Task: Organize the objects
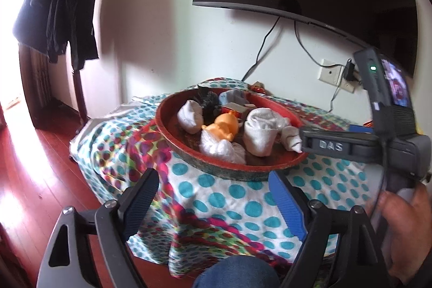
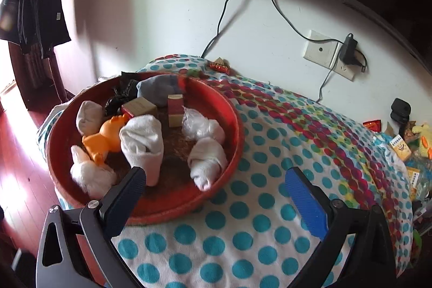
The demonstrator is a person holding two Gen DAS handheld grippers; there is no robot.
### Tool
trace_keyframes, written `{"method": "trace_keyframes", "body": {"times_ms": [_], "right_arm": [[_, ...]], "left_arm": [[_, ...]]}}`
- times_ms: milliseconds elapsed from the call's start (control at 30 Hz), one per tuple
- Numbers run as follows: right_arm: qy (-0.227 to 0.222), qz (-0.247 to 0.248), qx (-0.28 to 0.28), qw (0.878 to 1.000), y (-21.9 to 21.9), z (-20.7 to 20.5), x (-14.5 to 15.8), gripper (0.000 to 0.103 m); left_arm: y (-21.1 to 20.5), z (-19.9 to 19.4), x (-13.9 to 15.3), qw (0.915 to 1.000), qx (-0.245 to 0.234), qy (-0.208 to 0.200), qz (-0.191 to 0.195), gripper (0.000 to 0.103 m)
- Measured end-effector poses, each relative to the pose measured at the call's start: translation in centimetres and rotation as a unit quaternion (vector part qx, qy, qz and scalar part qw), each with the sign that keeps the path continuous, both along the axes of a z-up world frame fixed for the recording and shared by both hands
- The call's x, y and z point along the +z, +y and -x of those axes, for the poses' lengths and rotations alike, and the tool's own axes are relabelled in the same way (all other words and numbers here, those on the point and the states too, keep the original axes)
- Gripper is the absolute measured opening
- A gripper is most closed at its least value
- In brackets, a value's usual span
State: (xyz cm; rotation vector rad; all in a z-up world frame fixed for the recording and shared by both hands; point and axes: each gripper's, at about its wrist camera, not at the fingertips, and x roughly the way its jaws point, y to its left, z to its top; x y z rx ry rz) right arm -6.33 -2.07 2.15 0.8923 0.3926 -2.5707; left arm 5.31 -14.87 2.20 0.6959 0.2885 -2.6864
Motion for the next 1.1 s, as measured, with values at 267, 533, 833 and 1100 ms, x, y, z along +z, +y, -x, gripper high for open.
{"method": "trace_keyframes", "body": {"times_ms": [267, 533, 833, 1100], "right_arm": [[-0.037, 0.020, -0.019, 0.999, 1.5, -2.2, -1.4, 0.103], [-0.028, 0.012, -0.032, 0.999, 1.8, -3.3, -1.0, 0.103], [-0.013, 0.006, -0.026, 1.000, 1.5, -3.8, -0.3, 0.103], [-0.011, 0.005, -0.022, 1.000, 1.1, -4.0, -0.4, 0.103]], "left_arm": [[0.8, 0.4, 0.3, 0.9989, -0.009, -0.005, 0.045, 0.086], [0.0, 0.6, 0.0, 0.9994, 0.002, -0.020, 0.027, 0.086], [-0.2, 1.1, -0.6, 0.9994, -0.003, -0.035, 0.008, 0.086], [0.1, 1.3, -0.8, 0.9992, -0.003, -0.038, 0.010, 0.086]]}}
